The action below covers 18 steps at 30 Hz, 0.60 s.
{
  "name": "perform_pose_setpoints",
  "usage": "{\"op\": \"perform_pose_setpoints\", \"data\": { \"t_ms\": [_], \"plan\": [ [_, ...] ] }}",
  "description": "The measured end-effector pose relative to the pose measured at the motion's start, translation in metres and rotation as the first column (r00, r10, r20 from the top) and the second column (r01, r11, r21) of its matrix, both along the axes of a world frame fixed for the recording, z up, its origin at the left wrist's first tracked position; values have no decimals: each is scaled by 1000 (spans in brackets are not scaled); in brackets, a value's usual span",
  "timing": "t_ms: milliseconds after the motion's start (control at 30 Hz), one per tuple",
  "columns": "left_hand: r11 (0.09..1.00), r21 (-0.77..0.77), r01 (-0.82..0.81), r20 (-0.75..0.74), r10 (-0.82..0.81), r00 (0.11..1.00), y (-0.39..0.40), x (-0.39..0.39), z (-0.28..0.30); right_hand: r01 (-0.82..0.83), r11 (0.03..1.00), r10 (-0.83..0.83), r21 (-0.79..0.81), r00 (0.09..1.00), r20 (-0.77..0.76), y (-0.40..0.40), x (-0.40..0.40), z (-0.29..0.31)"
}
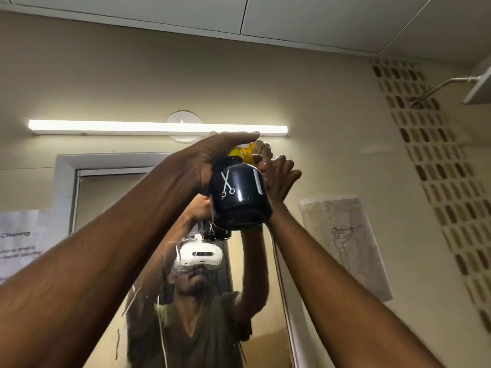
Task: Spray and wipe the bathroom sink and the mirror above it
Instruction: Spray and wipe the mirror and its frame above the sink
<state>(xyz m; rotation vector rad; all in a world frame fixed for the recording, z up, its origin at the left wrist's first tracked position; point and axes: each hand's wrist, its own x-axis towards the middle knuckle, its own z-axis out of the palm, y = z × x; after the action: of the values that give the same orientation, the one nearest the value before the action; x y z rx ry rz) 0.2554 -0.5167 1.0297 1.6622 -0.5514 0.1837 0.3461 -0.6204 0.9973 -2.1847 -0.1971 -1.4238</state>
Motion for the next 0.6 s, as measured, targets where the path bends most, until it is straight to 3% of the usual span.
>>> {"op": "perform_pose_setpoints", "data": {
  "t_ms": [67,167,333,600],
  "plan": [
    [998,-63,16,-32,-18,999,-1,2,0,148,988,-152,43,982,116,0,28,9],
    [997,-71,-24,-15,23,1000,0,11,-8,56,998,-58,18,990,130,-13,20,28],
    [998,-43,-43,55,46,997,3,31,-29,-47,958,65,-283,997,52,-51,15,57],
    [989,-134,68,-32,-72,997,-8,52,-68,20,896,33,-443,993,112,-83,31,-15]
  ]
}}
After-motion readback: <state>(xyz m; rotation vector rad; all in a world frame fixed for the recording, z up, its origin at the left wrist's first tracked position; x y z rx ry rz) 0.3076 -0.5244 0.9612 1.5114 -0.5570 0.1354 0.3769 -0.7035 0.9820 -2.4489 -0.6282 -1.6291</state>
